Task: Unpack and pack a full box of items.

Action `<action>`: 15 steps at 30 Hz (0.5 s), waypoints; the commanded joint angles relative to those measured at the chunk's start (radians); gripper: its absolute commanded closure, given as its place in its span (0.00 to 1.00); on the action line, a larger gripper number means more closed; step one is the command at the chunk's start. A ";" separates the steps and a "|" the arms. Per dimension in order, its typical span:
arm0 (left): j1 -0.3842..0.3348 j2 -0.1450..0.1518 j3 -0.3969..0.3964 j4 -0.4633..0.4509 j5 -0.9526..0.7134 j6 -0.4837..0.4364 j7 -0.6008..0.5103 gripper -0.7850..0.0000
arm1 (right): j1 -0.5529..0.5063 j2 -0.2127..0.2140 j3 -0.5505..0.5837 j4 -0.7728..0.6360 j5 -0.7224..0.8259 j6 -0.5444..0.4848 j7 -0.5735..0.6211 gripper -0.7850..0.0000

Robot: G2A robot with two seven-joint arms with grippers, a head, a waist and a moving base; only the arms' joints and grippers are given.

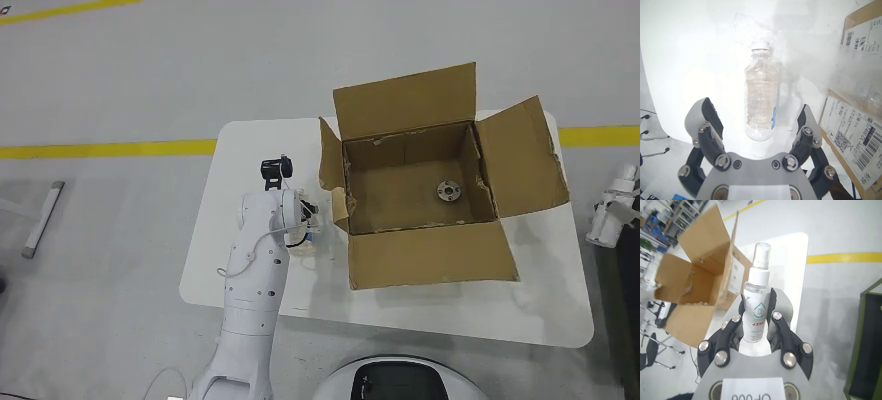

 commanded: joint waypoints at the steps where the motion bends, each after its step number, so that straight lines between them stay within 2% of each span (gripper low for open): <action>1: 0.000 0.000 0.000 0.000 0.000 0.000 0.000 0.00 | -0.017 0.001 -0.054 -0.002 -0.070 -0.016 -0.004 1.00; 6: 0.000 0.000 0.000 0.000 0.000 0.000 0.000 0.00 | -0.006 0.012 -0.154 0.008 -0.261 -0.030 0.025 1.00; 15: 0.000 0.000 0.000 0.000 0.000 0.000 0.000 0.00 | 0.051 0.018 -0.301 0.078 -0.394 0.020 0.016 1.00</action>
